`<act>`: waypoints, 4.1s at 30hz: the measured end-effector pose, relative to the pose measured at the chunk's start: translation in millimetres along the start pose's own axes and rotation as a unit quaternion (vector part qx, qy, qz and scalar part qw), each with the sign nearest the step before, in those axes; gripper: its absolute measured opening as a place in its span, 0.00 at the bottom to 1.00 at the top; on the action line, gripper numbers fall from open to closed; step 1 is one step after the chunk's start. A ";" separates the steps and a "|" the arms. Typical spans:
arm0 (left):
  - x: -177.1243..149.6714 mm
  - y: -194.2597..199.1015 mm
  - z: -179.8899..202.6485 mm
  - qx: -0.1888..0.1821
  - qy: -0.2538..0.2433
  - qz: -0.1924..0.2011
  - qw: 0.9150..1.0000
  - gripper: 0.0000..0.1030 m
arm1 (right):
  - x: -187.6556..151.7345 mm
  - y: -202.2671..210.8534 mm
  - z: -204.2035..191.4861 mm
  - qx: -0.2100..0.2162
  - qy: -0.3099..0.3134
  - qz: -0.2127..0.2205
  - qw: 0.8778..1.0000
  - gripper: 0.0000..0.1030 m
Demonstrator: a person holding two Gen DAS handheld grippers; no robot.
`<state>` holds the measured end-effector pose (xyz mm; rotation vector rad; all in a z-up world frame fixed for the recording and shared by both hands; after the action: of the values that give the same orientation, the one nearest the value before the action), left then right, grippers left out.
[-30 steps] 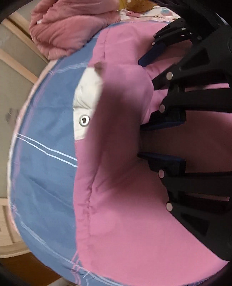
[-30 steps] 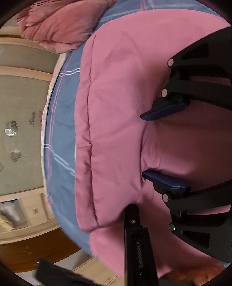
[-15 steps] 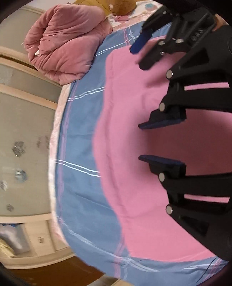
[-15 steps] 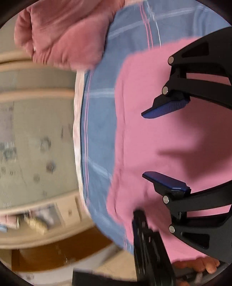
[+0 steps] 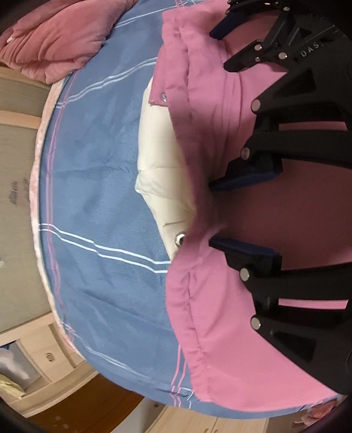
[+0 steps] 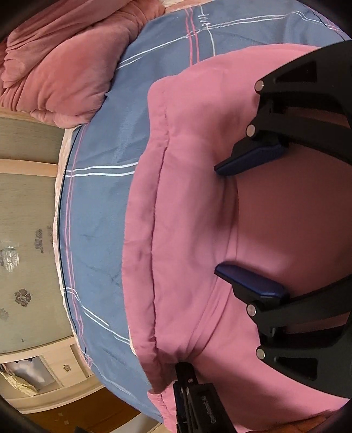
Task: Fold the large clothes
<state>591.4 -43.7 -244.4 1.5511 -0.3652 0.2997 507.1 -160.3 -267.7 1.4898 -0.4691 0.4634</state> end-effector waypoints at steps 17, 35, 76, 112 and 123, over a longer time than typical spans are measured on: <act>-130.3 90.3 -95.6 0.043 0.019 0.096 0.994 0.58 | -84.8 69.2 14.7 0.016 -0.003 0.038 0.999 0.68; -211.2 143.6 -113.0 0.066 0.040 0.133 0.988 0.58 | -147.7 144.8 64.7 -0.017 -0.028 0.111 0.993 0.70; -210.8 111.2 -79.6 0.054 0.018 0.088 0.995 0.67 | -64.7 80.6 22.0 -0.003 0.002 -0.006 1.000 0.77; -260.4 90.2 -132.2 -0.036 0.128 0.114 0.984 0.73 | 21.7 8.5 -339.9 0.032 0.301 0.001 0.953 0.68; -244.0 141.3 -97.7 -0.049 0.106 0.170 0.978 0.72 | 38.6 101.5 -177.7 0.151 0.182 0.093 0.967 0.69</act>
<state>314.9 64.5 -214.3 1.3409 -0.4697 0.6984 484.0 20.4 -167.0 1.6098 -0.2530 0.9739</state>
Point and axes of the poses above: each gripper's, at about its wrist camera, not at the fingertips, and y roughly against the way its jaws point, z to its right, x to its top, the point moved 5 cm from there along -y, roughly the way its jaws point, and after that the axes turned 5 degrees about -x, right-handed, at the moved point
